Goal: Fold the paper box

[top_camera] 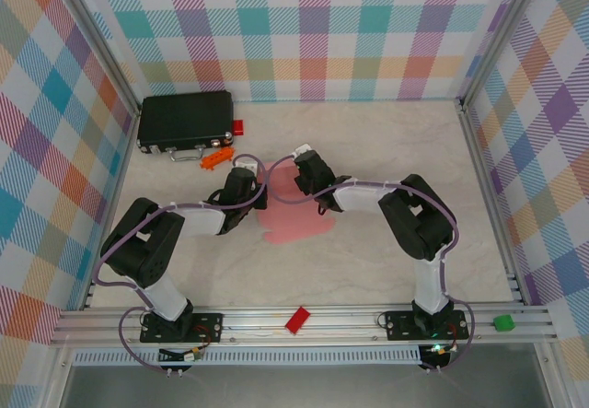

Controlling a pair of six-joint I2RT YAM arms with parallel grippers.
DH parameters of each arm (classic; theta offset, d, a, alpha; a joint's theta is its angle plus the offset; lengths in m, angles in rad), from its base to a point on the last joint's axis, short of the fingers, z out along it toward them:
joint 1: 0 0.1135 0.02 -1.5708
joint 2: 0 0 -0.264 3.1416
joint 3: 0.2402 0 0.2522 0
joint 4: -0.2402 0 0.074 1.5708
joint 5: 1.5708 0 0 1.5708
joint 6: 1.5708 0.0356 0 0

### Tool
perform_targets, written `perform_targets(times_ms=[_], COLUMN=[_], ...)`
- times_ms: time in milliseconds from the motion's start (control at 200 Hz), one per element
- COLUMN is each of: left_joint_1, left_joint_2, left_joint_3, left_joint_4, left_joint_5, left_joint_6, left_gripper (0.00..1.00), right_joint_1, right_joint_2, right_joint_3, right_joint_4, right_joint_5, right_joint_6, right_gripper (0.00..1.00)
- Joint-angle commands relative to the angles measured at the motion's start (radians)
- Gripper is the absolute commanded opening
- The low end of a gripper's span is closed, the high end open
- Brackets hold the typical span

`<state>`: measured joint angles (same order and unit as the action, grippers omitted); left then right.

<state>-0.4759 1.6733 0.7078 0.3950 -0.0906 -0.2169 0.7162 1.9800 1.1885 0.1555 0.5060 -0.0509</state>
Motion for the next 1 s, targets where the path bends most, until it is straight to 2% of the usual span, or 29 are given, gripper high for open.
perform_targets(times_ms=[0,995], left_joint_1=[-0.013,-0.017], left_joint_2=[0.011,0.052], left_joint_3=[0.019,0.053], left_joint_4=[-0.021,-0.042], left_joint_5=[0.041,0.062], left_joint_6=[-0.007,-0.002], left_gripper=[0.05,0.04], right_joint_1=[0.005,0.008], right_joint_2=[0.025,0.052], right_joint_3=[0.014,0.05], right_joint_4=[-0.058,-0.11], right_joint_5=[0.059,0.093], right_joint_6=[0.017,0.03], right_gripper=[0.16,0.17])
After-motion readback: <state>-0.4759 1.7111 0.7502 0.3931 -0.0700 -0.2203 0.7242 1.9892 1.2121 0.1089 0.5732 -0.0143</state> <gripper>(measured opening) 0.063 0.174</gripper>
